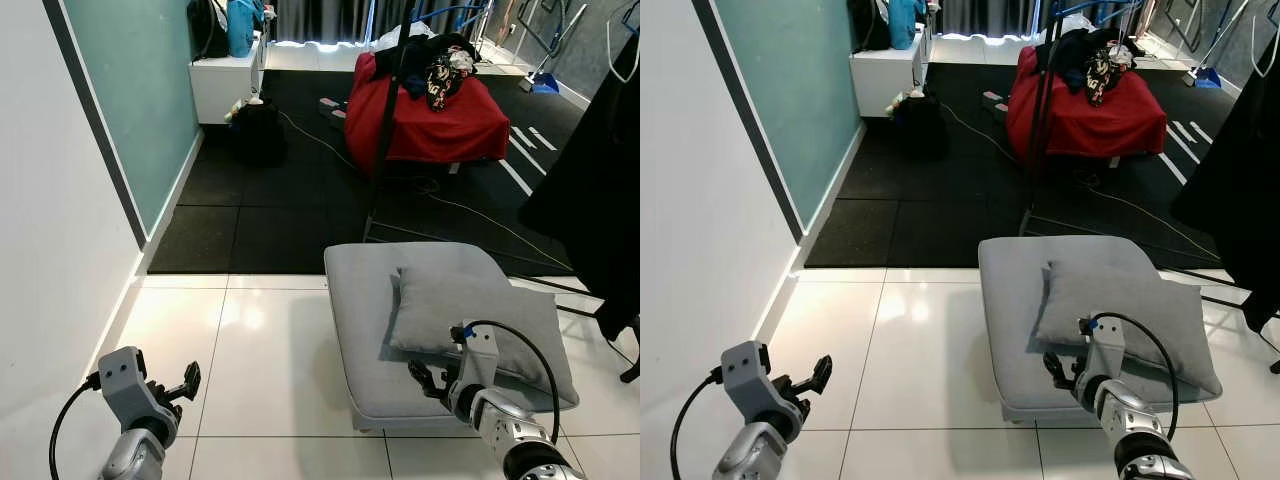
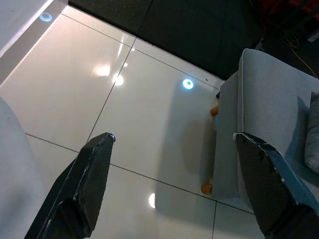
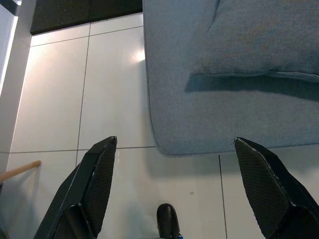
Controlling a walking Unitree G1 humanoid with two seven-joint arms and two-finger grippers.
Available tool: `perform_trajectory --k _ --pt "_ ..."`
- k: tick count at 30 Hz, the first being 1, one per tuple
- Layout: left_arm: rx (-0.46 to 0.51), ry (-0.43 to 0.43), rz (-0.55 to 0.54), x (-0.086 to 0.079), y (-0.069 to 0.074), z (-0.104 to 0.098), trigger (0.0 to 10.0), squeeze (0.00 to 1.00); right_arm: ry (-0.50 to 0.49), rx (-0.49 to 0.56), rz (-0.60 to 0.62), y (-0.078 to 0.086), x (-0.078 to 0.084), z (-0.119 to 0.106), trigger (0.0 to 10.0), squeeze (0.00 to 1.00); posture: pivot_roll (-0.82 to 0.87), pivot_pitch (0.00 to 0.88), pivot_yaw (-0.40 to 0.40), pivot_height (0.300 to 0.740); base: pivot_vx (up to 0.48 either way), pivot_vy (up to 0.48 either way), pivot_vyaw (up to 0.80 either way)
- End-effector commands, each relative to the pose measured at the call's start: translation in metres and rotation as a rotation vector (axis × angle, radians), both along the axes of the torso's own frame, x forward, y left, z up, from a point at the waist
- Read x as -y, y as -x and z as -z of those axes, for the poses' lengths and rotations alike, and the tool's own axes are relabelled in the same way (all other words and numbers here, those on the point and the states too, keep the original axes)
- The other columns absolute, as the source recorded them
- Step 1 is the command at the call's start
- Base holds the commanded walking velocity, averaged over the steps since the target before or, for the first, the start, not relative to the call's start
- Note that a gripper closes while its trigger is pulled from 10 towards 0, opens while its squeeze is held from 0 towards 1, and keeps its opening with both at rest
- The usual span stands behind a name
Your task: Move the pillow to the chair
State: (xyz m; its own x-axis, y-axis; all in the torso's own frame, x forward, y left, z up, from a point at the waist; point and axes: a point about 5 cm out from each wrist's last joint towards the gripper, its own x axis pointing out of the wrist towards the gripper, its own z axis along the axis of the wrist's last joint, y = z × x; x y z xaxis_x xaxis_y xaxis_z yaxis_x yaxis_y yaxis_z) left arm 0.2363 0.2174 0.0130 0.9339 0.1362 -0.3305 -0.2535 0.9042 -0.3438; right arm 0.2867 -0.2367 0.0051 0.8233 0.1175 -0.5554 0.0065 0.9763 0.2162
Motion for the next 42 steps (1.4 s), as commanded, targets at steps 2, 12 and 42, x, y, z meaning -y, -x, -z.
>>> perform_trajectory --k 2,12,42 --pt "-0.010 0.010 -0.004 -0.0005 0.0035 0.0027 10.0 0.00 -0.008 0.006 0.003 0.0002 -0.0004 -0.0001 10.0 0.00 -0.10 0.055 -0.029 0.740 0.000 0.000 0.00" --pt "-0.010 0.012 -0.006 -0.0002 0.0025 0.0026 10.0 0.00 -0.008 0.007 0.002 -0.0007 -0.0005 -0.0009 10.0 0.00 -0.10 0.056 -0.030 0.740 0.000 0.000 0.00" --pt "-0.008 0.027 -0.008 -0.0021 0.0056 0.0037 10.0 0.00 -0.015 0.011 0.000 0.0009 -0.0017 0.0006 10.0 0.00 -0.09 0.049 -0.025 0.740 0.000 0.000 0.00"
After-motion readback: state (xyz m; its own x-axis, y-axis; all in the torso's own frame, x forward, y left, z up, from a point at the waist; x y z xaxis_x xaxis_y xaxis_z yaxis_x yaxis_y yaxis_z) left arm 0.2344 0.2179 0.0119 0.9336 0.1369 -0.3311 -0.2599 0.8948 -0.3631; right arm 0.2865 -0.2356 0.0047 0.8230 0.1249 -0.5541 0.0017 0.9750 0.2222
